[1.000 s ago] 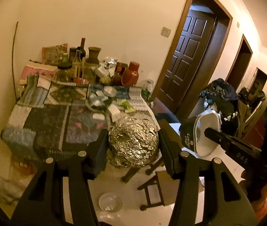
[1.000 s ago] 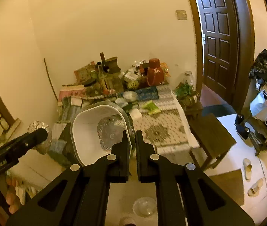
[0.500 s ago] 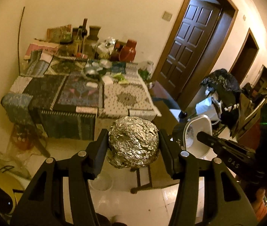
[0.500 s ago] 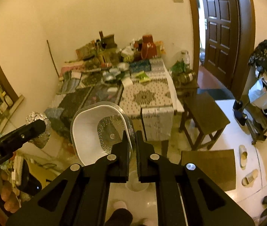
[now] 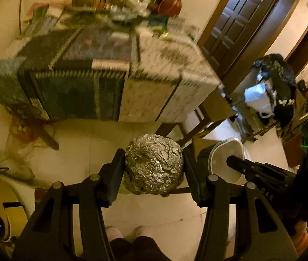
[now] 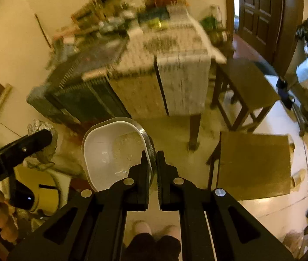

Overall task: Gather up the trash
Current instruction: 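Carry the foil ball and container down toward the white floor bin, then open the right tool over the bin while the left tool drops the foil ball in, then raise both empty tools back up toward the table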

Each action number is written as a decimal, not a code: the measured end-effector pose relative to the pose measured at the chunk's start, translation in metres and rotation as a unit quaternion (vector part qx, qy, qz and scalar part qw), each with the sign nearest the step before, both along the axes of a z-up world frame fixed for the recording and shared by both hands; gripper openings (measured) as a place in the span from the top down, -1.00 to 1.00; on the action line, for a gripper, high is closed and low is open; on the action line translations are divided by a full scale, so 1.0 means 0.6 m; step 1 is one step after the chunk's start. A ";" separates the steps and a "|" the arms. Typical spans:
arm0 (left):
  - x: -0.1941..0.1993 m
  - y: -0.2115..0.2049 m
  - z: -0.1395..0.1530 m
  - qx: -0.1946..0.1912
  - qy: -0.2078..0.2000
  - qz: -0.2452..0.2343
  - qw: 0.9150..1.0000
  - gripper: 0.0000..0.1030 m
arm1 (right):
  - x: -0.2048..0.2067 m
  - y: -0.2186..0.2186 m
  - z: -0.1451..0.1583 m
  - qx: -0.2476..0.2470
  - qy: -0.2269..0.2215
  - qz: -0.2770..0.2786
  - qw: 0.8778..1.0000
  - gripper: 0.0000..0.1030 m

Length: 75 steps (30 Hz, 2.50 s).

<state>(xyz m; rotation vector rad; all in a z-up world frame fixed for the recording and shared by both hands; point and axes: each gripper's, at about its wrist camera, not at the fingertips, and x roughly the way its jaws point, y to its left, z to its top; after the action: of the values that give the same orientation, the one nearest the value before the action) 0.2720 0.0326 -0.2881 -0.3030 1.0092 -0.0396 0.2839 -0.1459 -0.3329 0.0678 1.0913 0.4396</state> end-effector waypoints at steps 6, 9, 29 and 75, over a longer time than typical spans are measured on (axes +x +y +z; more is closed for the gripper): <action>0.022 0.040 -0.162 -0.008 0.054 0.014 0.998 -0.02 | 0.028 0.037 -0.140 -0.027 0.034 -0.002 0.999 0.89; 0.026 0.062 -0.255 -0.013 0.084 0.024 0.996 -0.02 | 0.040 0.055 -0.213 -0.037 0.052 0.001 0.998 0.89; 0.098 0.096 -0.530 -0.057 0.150 0.020 0.987 -0.02 | 0.085 0.114 -0.431 -0.040 0.117 0.020 0.992 0.14; -0.051 0.075 0.219 0.050 -0.100 -0.030 0.993 -0.29 | -0.060 0.097 0.263 0.004 -0.141 -0.008 0.990 -0.08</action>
<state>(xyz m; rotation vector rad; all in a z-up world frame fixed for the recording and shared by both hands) 0.2415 0.0776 -0.1565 -0.1727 0.8186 -0.0714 0.2477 -0.0877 -0.1751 0.0209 0.8105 0.4254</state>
